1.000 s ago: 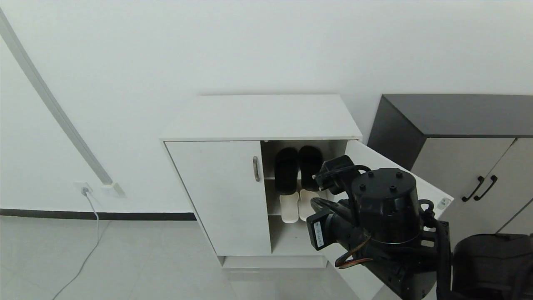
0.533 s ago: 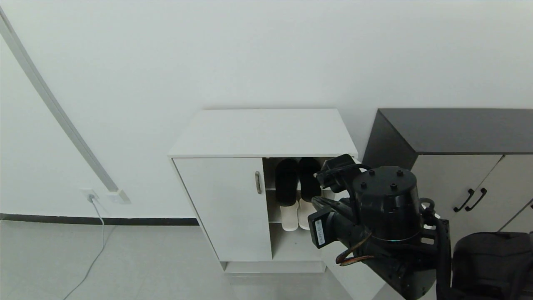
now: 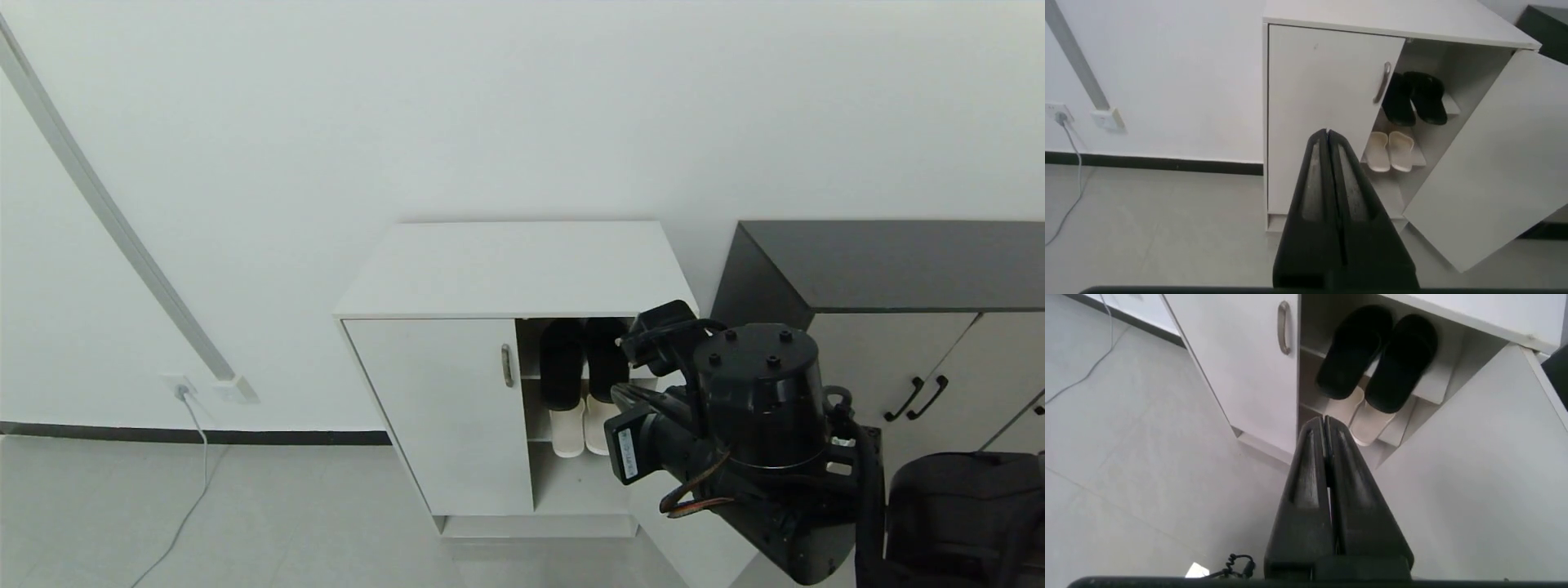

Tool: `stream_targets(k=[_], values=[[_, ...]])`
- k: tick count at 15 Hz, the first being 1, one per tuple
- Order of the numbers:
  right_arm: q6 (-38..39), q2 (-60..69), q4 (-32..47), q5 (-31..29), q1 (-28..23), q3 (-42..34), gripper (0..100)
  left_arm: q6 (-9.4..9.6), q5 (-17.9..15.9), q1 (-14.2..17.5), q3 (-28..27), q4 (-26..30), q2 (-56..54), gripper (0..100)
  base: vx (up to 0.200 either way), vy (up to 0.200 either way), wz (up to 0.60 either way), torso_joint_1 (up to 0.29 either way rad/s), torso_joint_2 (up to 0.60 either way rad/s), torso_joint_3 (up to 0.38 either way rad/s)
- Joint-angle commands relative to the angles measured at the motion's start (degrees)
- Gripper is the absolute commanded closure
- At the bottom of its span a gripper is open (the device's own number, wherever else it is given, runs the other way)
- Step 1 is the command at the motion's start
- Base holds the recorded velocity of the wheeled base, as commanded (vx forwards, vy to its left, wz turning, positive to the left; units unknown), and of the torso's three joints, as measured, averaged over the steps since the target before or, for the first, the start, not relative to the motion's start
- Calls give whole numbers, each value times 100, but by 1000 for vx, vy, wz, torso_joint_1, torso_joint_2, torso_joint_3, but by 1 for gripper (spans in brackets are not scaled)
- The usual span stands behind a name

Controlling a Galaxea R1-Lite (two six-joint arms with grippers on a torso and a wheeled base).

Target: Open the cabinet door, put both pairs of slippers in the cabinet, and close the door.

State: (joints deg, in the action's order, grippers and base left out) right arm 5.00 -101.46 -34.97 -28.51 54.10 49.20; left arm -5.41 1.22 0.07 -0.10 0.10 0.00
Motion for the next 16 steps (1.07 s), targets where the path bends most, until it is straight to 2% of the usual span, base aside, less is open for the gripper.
stream_targets(k=[1, 2, 6, 10, 16], values=[[1, 4, -1, 4, -14, -16, 100, -4, 1, 1, 1, -1, 0, 100, 0, 0, 0, 0, 0, 0], [1, 4, -1, 4, -14, -7, 100, -4, 1, 1, 1, -1, 0, 100, 0, 0, 0, 0, 0, 0], [-16, 12, -1, 109, -31, -86, 100, -4, 1, 1, 1, -1, 9, 100, 0, 0, -600, 0, -2, 5], [-25, -5, -1, 109, -277, -7, 100, 5, 1, 1, 1, -1, 0, 100, 0, 0, -600, 8, -1, 0], [-25, -93, -9, 118, -427, -16, 100, -12, 1, 1, 1, -1, 0, 100, 0, 0, 0, 0, 0, 0]])
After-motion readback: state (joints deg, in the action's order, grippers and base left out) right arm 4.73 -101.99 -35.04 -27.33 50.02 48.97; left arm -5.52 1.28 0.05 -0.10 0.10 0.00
